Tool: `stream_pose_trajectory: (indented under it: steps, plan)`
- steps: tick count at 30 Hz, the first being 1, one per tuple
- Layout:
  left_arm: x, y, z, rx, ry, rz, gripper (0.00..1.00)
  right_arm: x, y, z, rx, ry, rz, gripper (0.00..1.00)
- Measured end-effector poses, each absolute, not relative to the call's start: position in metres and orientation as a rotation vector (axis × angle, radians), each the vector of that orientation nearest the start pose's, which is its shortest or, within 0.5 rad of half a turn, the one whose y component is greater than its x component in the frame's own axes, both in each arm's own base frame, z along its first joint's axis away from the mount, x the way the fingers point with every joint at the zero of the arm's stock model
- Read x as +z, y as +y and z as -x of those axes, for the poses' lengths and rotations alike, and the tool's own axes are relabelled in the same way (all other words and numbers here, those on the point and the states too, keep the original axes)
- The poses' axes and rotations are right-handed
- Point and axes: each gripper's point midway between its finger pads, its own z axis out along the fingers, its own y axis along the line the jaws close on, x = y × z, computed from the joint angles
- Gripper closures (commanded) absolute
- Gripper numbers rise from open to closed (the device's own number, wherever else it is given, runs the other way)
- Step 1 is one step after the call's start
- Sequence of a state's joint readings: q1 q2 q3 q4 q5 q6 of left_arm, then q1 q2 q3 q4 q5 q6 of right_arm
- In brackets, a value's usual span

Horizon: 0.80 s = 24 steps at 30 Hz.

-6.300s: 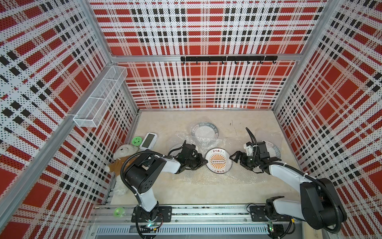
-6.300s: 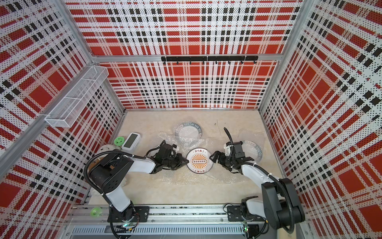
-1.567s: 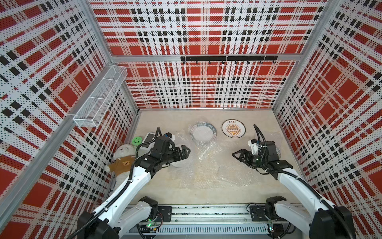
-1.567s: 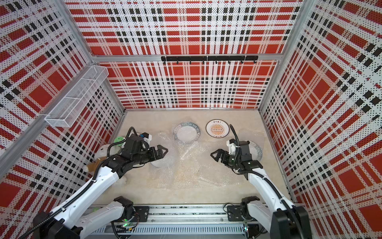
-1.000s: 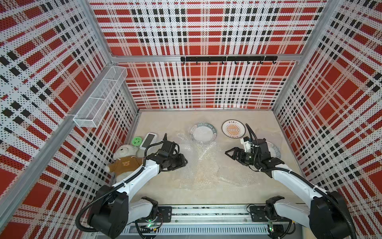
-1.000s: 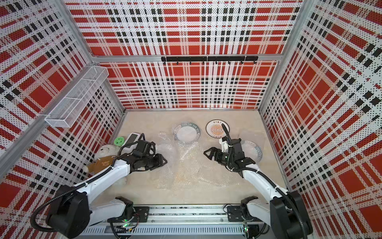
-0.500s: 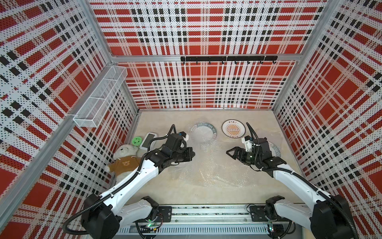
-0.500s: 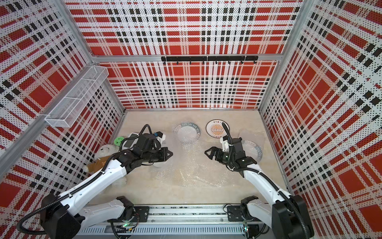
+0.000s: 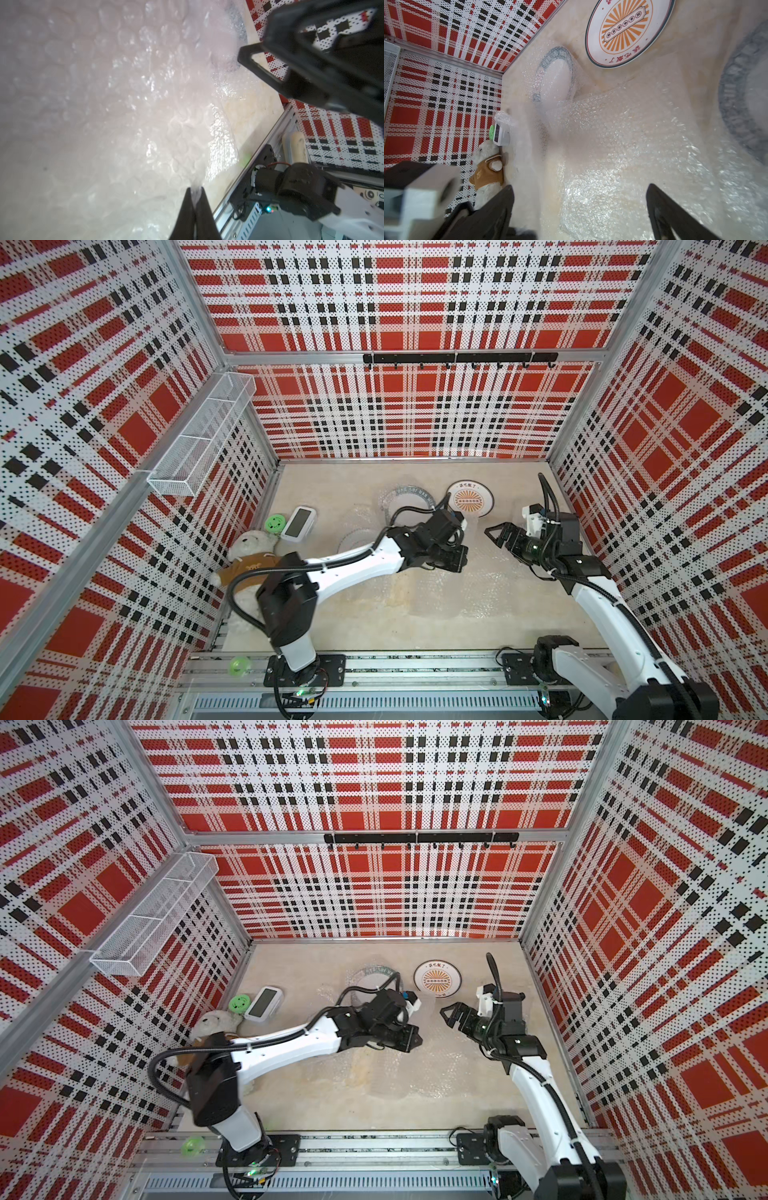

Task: Unpack dinner plates from bubble wrap
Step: Adjust the bubble wrap at the center of the board.

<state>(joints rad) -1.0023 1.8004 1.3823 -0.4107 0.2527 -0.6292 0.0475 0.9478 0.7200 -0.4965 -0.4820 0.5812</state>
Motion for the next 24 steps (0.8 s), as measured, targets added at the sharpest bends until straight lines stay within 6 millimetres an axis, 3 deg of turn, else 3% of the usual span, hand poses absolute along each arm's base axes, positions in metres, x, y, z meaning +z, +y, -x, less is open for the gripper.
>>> stream_pose_trajectory:
  steps: [3,6,9,11,15,20,24]
  plan:
    - [0.116,-0.464,-0.234,-0.998,2.617,-0.622,0.78,0.185,0.088,-0.279,0.837,2.324,-0.37,0.0]
    - [0.09,-0.48,-0.237,-1.035,2.652,-0.61,0.59,0.189,0.084,-0.274,0.809,2.323,-0.369,0.0]
    - [0.077,-0.492,-0.236,-1.102,2.668,-0.603,0.41,0.189,0.081,-0.27,0.79,2.325,-0.369,0.0]
    - [0.079,-0.493,-0.238,-1.139,2.665,-0.592,0.31,0.187,0.081,-0.268,0.787,2.333,-0.372,0.0]
    - [0.109,-0.483,-0.244,-1.225,2.587,-0.561,0.22,0.186,0.081,-0.267,0.787,2.342,-0.368,0.0]
    - [0.18,-0.429,-0.251,-1.318,2.433,-0.487,0.08,0.185,0.083,-0.269,0.798,2.344,-0.364,0.0]
    - [0.23,-0.371,-0.249,-1.316,2.299,-0.4,0.01,0.185,0.087,-0.273,0.835,2.33,-0.352,0.0]
